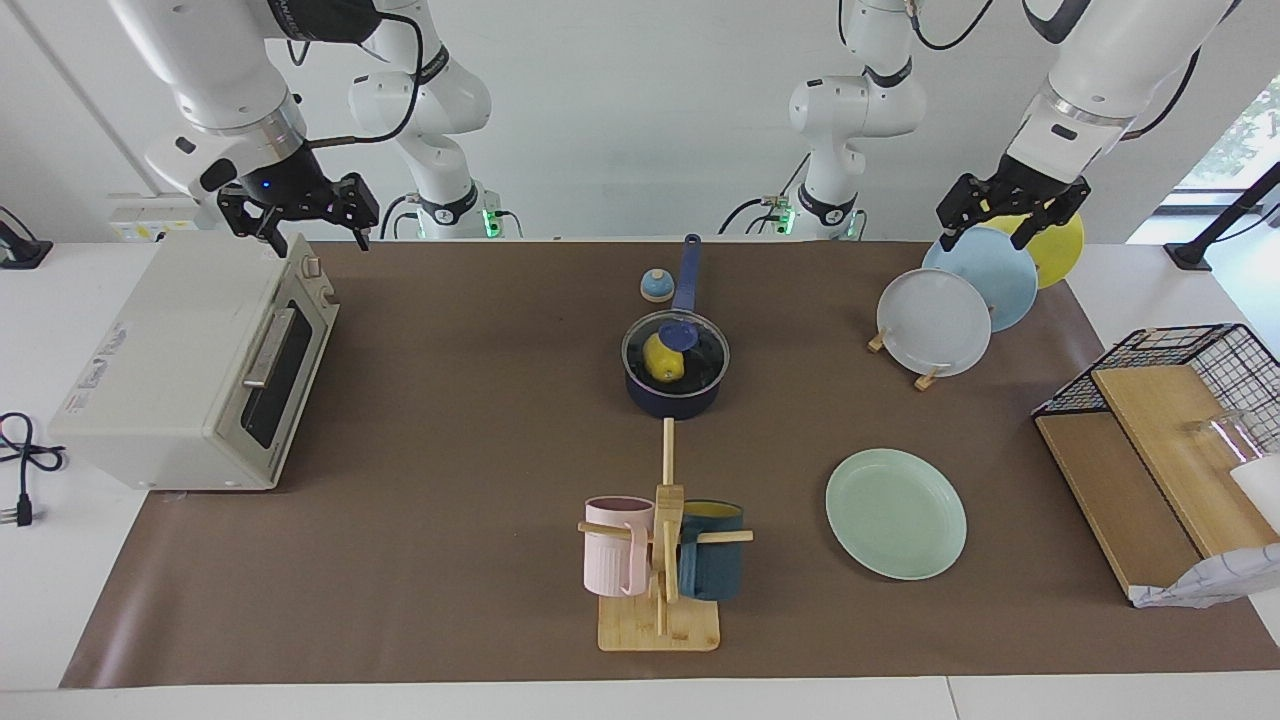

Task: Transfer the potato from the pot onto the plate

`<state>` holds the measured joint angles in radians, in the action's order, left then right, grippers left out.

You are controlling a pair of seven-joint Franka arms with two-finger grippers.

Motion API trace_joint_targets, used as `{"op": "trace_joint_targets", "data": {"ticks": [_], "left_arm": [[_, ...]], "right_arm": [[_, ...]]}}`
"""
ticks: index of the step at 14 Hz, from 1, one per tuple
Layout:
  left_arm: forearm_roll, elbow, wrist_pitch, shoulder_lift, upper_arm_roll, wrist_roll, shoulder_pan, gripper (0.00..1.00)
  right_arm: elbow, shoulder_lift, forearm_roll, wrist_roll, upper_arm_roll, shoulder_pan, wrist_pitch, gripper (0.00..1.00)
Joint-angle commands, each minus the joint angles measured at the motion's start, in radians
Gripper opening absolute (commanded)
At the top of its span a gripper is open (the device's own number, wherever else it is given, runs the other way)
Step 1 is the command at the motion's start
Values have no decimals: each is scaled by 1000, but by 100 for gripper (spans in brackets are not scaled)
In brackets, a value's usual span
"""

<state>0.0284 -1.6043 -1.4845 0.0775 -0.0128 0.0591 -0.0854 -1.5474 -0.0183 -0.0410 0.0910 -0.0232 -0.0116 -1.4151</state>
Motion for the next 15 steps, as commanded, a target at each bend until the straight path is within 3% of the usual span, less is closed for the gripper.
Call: {"op": "trace_joint_targets", "data": {"ticks": [1, 15], "left_arm": [[-16, -31, -13, 28, -4, -12, 1, 100], [-13, -29, -14, 28, -10, -8, 0, 100]], "right_arm": [[3, -2, 24, 4, -17, 24, 5, 100], [-11, -5, 27, 33, -9, 6, -23, 100]]}}
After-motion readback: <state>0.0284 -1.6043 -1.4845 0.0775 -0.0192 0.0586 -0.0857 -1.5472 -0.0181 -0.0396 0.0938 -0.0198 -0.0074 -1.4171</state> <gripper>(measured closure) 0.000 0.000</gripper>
